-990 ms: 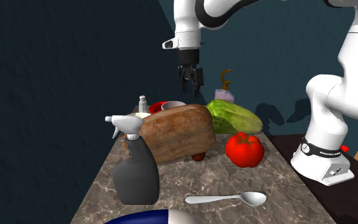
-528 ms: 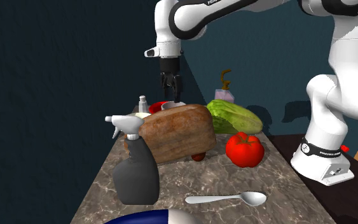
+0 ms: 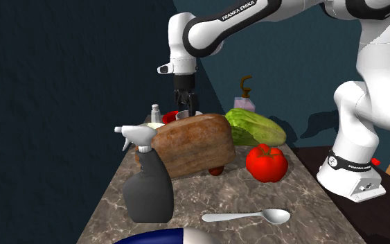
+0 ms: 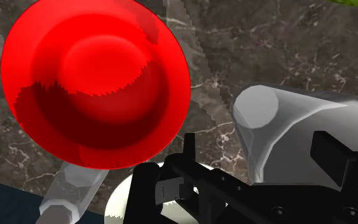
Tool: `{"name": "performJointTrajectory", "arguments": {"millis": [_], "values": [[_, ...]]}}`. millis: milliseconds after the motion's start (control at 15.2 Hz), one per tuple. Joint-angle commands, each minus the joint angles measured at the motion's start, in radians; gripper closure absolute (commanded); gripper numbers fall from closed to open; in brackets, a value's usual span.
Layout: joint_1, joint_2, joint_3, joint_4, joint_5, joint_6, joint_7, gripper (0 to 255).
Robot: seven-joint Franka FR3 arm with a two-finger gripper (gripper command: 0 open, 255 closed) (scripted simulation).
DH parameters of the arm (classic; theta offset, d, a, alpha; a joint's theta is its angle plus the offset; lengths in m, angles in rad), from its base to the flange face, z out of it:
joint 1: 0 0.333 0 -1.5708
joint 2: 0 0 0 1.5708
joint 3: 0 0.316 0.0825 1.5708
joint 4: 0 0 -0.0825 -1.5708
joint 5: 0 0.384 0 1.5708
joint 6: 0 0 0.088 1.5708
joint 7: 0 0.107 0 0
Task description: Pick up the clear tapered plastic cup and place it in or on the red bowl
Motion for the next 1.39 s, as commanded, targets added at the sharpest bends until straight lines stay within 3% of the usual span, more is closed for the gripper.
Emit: {"name": "performJointTrajectory", "arguments": {"millis": [0,330,396,990,1320], "values": [[0.0,0.003,0.0,-0.001,0.001,0.004,0.0,0],[0.0,0.003,0.0,-0.001,0.001,0.004,0.0,0],[0.0,0.003,0.0,-0.001,0.001,0.004,0.0,255],[0.0,0.003,0.0,-0.001,0.001,0.004,0.0,255],[0.001,-0.019,-0.002,0.039,-0.008,-0.056,0.01,255]]}}
